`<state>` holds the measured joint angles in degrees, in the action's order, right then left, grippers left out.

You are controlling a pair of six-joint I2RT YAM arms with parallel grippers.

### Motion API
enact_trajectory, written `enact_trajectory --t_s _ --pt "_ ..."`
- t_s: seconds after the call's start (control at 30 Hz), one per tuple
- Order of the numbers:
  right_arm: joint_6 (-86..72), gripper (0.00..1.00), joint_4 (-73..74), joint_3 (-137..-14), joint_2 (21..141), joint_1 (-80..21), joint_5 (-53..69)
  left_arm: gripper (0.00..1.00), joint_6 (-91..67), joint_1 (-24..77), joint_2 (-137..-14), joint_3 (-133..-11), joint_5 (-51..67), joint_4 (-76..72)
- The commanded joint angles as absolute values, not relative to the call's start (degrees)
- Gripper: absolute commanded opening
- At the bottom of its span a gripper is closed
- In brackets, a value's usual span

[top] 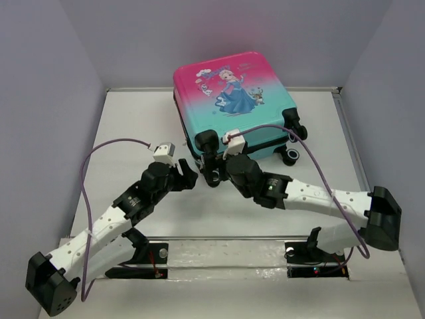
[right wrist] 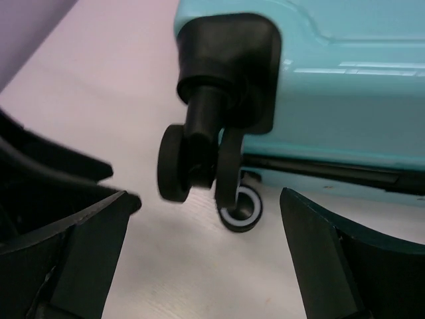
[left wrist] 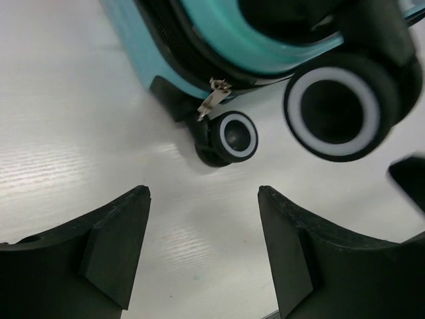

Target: Pack the luggage

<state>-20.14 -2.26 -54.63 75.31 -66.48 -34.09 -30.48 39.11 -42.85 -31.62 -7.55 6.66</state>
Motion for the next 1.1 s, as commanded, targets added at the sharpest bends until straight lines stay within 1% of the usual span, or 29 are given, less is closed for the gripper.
enact_trajectory --t_s 0.0,0.03,0.13,0.23,0.3,0.37,0.4,0.47,0.5,0.53,0.57,0.6,0.63,0.7,0.73,0.8,0.97,1.07 --pt "-11.17 1.00 5.54 -65.02 82.51 -63.64 -37.26 0.76 -34.80 38.94 -44.20 -27.87 -8.79 -4.21" --pt "-10.03 1.00 7.02 -67.74 85.49 -63.11 -36.83 0.75 -35.15 38.94 -45.08 -26.47 -9.22 -6.22" --pt "-9.06 1.00 7.47 -70.66 89.89 -61.36 -35.08 0.74 -35.07 38.94 -46.93 -25.14 -9.40 -9.13" --pt "-8.27 1.00 7.38 -73.82 92.54 -60.73 -34.80 0.73 -34.45 38.94 -48.95 -24.52 -9.06 -12.03" --pt "-7.30 0.96 7.38 -75.23 95.08 -60.21 -36.20 0.71 -34.10 38.94 -49.92 -23.91 -8.62 -15.45" --pt "-7.03 0.86 8.52 -76.99 96.59 -60.21 -37.78 0.69 -33.40 38.94 -52.11 -23.82 -7.91 -18.35" --pt "-7.12 0.76 9.40 -77.34 97.46 -60.21 -38.23 0.68 -33.22 38.94 -53.95 -23.82 -8.08 -19.07" --pt "-7.99 0.69 9.75 -76.91 97.56 -60.21 -39.28 0.65 -32.43 38.94 -55.71 -23.99 -8.61 -21.87" --pt "-8.17 0.54 9.67 -76.56 97.30 -60.21 -39.64 0.64 -32.26 38.94 -56.77 -24.17 -9.05 -22.41" --pt "-8.35 0.47 9.67 -76.38 97.12 -60.21 -39.99 0.61 -31.99 38.94 -58.78 -24.52 -9.75 -22.93" --pt "-8.44 0.42 9.67 -76.20 96.95 -60.21 -40.43 0.59 -31.73 38.94 -59.67 -24.78 -9.93 -23.64" --pt "-8.35 0.35 9.67 -76.11 96.86 -60.21 -41.30 0.58 -31.12 38.94 -60.55 -24.96 -10.11 -25.21" --pt "-8.44 0.16 9.67 -76.11 96.51 -60.21 -41.57 0.54 -31.11 38.94 -61.86 -25.05 -10.46 -26.01" --pt "-8.26 0.07 9.67 -76.20 95.89 -60.21 -41.31 0.50 -30.50 38.94 -62.66 -24.70 -12.21 -28.21" --pt "-8.35 0.07 9.67 -76.03 95.45 -60.21 -40.70 0.46 -30.32 38.94 -63.19 -24.61 -13.43 -28.91" --pt "-8.35 0.07 9.14 -75.68 93.70 -60.21 -38.86 0.43 -29.63 38.94 -63.46 -24.70 -17.04 -30.31" --pt "-8.09 0.07 8.18 -74.80 91.06 -60.21 -35.25 0.42 -25.49 38.94 -65.56 -23.91 -16.61 -39.18" --pt "-8.17 0.07 7.82 -74.71 90.70 -60.21 -34.46 0.42 -24.09 39.02 -68.63 -24.61 -14.25 -40.78"
